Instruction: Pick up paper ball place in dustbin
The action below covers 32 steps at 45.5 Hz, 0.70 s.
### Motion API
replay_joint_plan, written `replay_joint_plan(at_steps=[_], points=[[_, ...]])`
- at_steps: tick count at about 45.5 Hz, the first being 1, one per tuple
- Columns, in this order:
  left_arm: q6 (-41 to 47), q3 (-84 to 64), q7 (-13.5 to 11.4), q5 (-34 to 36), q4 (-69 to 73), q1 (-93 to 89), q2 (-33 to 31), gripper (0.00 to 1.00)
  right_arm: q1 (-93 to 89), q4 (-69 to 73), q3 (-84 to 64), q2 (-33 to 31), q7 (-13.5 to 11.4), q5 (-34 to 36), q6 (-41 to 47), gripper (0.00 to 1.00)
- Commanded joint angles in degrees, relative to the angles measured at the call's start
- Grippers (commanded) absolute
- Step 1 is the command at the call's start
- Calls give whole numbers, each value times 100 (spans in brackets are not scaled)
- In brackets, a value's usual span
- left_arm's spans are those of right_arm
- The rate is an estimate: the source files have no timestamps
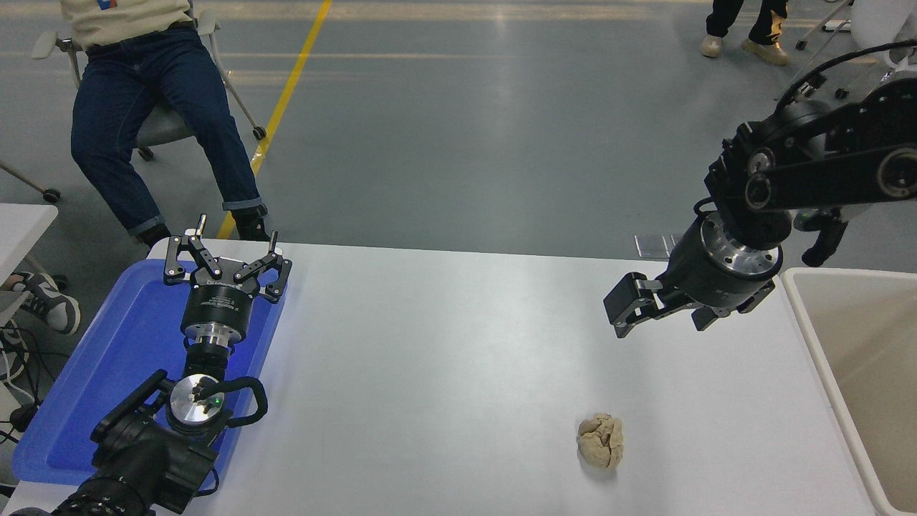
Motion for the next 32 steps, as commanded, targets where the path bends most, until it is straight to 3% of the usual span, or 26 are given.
replay_joint_plan(at_steps=[1, 32], points=[[0, 0, -9, 0, 0, 0, 0, 100, 10, -8, 16, -2, 0, 5, -17, 100], [0, 0, 0, 0, 0, 0, 0, 100, 10, 1, 51, 7, 0, 14, -43, 100]])
